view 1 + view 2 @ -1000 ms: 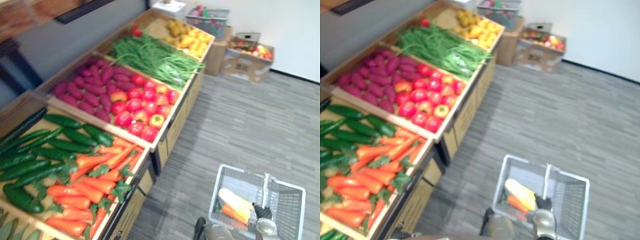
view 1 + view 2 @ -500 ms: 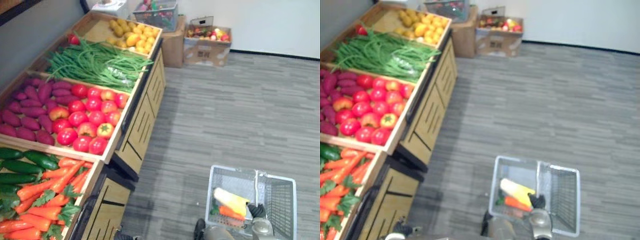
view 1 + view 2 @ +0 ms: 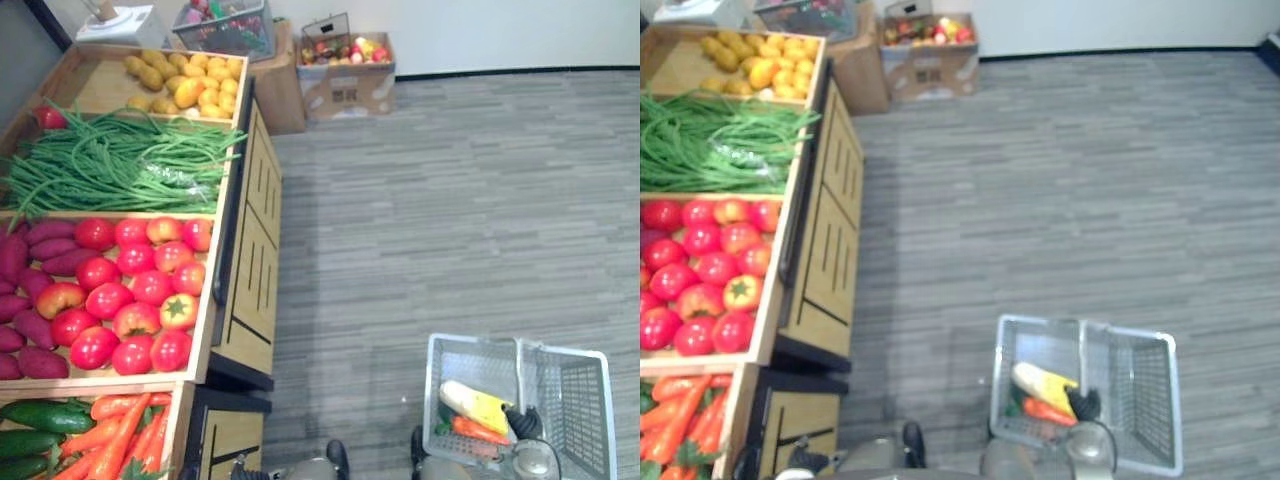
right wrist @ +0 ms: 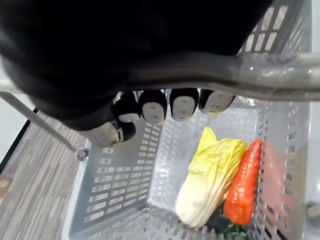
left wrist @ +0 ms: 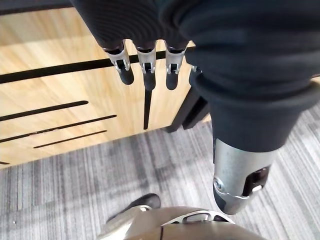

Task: Pick vegetable in the basket

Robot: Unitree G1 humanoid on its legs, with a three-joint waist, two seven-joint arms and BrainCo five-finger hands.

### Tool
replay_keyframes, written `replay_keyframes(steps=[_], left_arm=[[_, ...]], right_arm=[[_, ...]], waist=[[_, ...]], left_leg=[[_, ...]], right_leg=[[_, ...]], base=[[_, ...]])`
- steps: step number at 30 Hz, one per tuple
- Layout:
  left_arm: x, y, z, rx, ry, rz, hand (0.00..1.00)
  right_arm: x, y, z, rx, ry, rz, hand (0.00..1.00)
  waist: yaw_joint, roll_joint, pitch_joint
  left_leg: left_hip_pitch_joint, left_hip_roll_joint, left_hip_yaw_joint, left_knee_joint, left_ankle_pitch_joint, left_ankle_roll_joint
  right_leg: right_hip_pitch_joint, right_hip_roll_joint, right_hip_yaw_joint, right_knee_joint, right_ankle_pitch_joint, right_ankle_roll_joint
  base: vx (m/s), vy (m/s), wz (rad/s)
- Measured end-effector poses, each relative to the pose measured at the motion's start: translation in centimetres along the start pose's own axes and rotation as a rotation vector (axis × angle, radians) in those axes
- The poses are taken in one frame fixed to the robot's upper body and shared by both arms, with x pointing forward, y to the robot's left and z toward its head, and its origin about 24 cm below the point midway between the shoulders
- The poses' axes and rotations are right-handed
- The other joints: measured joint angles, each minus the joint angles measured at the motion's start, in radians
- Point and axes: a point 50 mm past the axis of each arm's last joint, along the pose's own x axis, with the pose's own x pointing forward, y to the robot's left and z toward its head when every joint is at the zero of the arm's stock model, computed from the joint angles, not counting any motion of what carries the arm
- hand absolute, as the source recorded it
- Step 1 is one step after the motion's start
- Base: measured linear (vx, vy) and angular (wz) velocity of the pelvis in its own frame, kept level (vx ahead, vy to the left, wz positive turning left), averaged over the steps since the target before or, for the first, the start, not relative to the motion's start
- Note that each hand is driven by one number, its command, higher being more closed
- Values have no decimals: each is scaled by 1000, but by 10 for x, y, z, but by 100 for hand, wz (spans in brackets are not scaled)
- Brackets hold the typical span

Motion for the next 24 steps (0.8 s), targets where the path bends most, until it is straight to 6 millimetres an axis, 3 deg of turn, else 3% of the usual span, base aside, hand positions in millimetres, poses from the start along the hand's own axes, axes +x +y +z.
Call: replay_keyframes(steps=[3, 5, 7, 9, 11, 15, 16, 17, 18, 19, 20, 21, 24], left_arm=[[1, 1, 5, 5, -24, 4, 0], [1, 3, 8, 47, -45, 0, 0], [4, 10, 8, 80, -55, 6, 0], [4, 15, 4, 91, -48, 16, 0], [6, 21, 3, 98, -46, 30, 0], [5, 20, 0, 98, -35, 25, 0], [5, 21, -2, 104, -30, 26, 0], [5, 25, -6, 141, -25, 30, 0], [5, 28, -9, 157, -17, 36, 0], [5, 25, -10, 152, -8, 28, 0], [4, 20, -9, 145, -12, 21, 0], [2, 12, -7, 129, -12, 6, 0], [1, 4, -3, 122, -20, -13, 0]], right_arm=[[-3, 12, 8, 9, -30, 32, 100], [-2, 14, 14, 23, -46, 31, 100], [-2, 17, 17, 44, -46, 21, 100], [-2, 17, 16, 49, -43, 12, 100], [-2, 20, 18, 45, -47, 23, 100], [1, 25, 21, 47, -43, 39, 100], [1, 25, 20, 47, -36, 40, 100], [1, 25, 21, 49, -38, 38, 100], [1, 25, 20, 47, -34, 38, 100], [2, 23, 20, 39, -29, 36, 100], [4, 21, 21, 33, -35, 34, 100], [6, 17, 22, 22, -39, 27, 100], [8, 7, 13, -7, -11, 14, 100]], waist=[[3, -7, 1], [1, -16, 1], [-6, -43, 9], [-21, -59, -3], [-20, -89, -22], [-20, -83, -21], [-20, -88, -25], [-24, -105, -36], [-26, -112, -41], [-19, -88, -50], [-19, -66, -48], [-22, -26, -49], [-28, 8, -61]], left_leg=[[37, 9, 36, -11, -13, 15], [72, 17, 63, -32, -36, 22], [124, 18, 61, -41, -50, 31], [146, 25, 50, -43, -51, 33], [156, 41, 20, -38, -50, 31], [151, 106, -6, -37, -47, -14], [150, 119, -21, -37, -46, -42], [152, 128, -37, -38, -51, -88], [157, 135, -49, -40, -58, -114], [158, 174, -54, -40, -52, -148], [155, 200, -55, -41, -40, -165], [149, 243, -59, -47, -4, -180], [109, 301, -100, 8, 110, -192]], right_leg=[[-35, 2, -12, 105, -28, 10], [-142, -1, -28, 339, -61, 35], [-204, -41, -87, 543, -55, 45], [-230, -97, -150, 648, -84, 12], [-218, -158, -172, 573, -90, 1], [-207, -172, -127, 292, -53, 27], [-209, -177, -81, 229, -2, 23], [-203, -177, -33, 203, 97, 21], [-200, -175, -20, 212, 91, 71], [-184, -146, -37, 204, 16, 113], [-181, -124, -55, 201, 5, 103], [-173, -83, -81, 197, -6, 84], [-116, -28, -134, 160, -28, 44]], base=[[118, 43, -40], [76, 14, -35], [111, -18, 9], [122, -40, 40], [174, -97, 36], [164, -273, 17], [196, -401, 28], [206, -422, 33], [266, -557, 24], [182, -380, 7], [233, -521, 4], [149, -369, 8], [106, -327, 24]])
